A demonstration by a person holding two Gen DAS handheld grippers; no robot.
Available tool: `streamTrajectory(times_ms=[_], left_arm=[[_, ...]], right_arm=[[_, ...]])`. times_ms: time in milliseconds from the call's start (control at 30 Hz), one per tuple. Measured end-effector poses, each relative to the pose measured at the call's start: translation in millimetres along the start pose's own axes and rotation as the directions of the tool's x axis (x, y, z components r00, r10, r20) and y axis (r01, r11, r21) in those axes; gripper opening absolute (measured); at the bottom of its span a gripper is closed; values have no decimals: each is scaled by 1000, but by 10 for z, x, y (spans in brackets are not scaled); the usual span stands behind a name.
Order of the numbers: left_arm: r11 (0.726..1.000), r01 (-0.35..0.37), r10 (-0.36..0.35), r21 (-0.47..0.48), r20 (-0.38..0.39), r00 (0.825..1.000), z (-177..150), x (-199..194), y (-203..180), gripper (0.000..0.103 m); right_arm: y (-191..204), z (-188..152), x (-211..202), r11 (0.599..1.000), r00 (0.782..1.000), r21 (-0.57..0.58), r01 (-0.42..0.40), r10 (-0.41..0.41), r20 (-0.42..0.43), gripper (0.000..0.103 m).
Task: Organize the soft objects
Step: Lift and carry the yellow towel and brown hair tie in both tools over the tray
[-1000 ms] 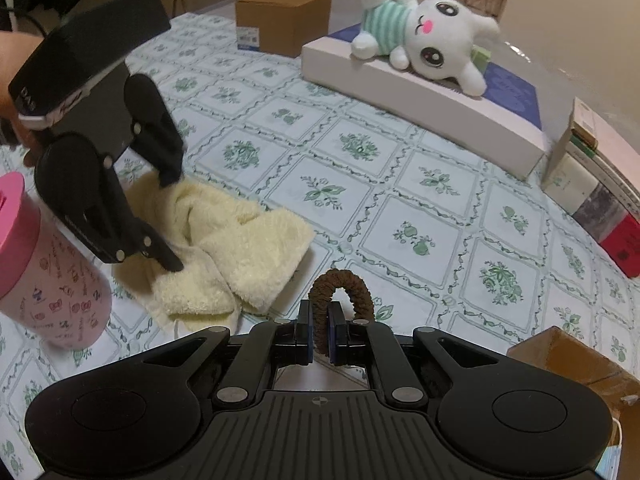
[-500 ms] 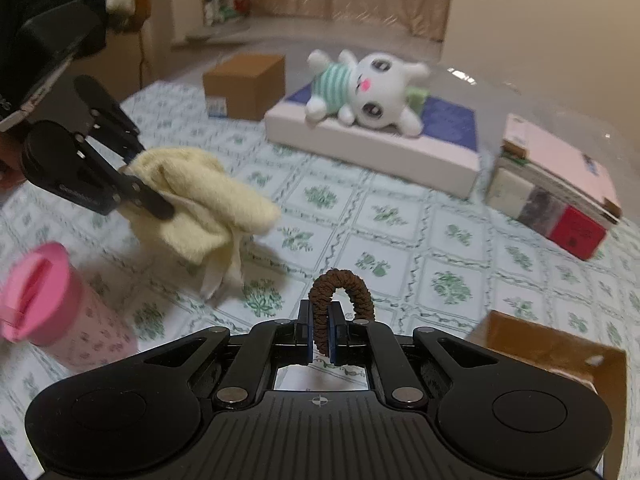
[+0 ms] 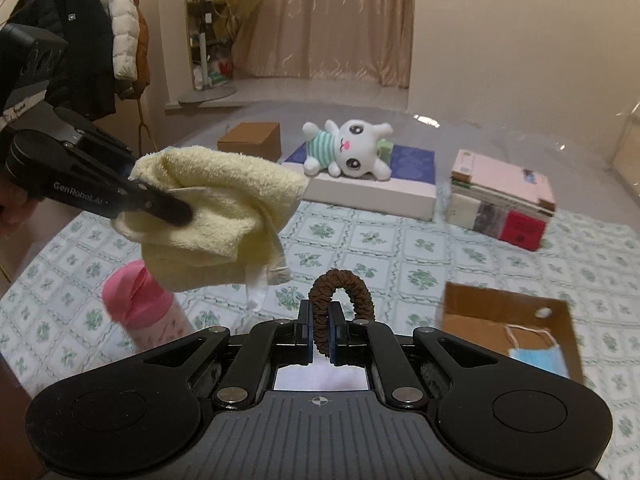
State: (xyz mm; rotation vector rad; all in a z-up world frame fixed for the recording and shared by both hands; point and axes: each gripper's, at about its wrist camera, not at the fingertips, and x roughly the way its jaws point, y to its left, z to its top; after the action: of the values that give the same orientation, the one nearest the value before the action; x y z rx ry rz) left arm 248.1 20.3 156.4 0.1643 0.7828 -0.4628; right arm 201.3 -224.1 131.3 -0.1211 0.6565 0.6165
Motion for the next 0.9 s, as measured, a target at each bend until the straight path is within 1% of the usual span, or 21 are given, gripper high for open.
streamTrajectory(times_ms=[133, 233, 333, 400, 500, 600, 733, 900], left_arm=[[1000, -2, 2, -25, 27, 1000, -138, -118, -354, 18], [997, 28, -24, -66, 57, 998, -262, -165, -617, 18], [994, 59, -51, -94, 78, 996, -374, -147, -881, 18], [987, 86, -74, -134, 94, 993, -443, -110, -1034, 18], [974, 120, -98, -193, 117, 988, -530, -34, -1244, 18], [951, 165, -131, -260, 143, 981, -588, 43, -1420, 18], [924, 202, -151, -323, 177, 973, -597, 113, -1604, 18], [905, 225, -177, -362, 162, 971, -571, 312, -1817, 18]], right_arm=[[-32, -254, -353, 999, 999, 46, 16, -18, 38, 7], [-92, -465, -582, 995, 997, 86, 41, -47, 63, 7], [-181, -702, -797, 987, 993, 140, 76, -87, 80, 7], [-242, -853, -910, 980, 988, 167, 109, -124, 86, 7], [-336, -1078, -1072, 965, 982, 214, 150, -171, 84, 7], [-401, -1218, -1193, 952, 971, 226, 207, -229, 74, 7], [-525, -1348, -1332, 934, 962, 270, 236, -264, 71, 7], [-660, -1464, -1462, 915, 953, 308, 260, -295, 71, 7]])
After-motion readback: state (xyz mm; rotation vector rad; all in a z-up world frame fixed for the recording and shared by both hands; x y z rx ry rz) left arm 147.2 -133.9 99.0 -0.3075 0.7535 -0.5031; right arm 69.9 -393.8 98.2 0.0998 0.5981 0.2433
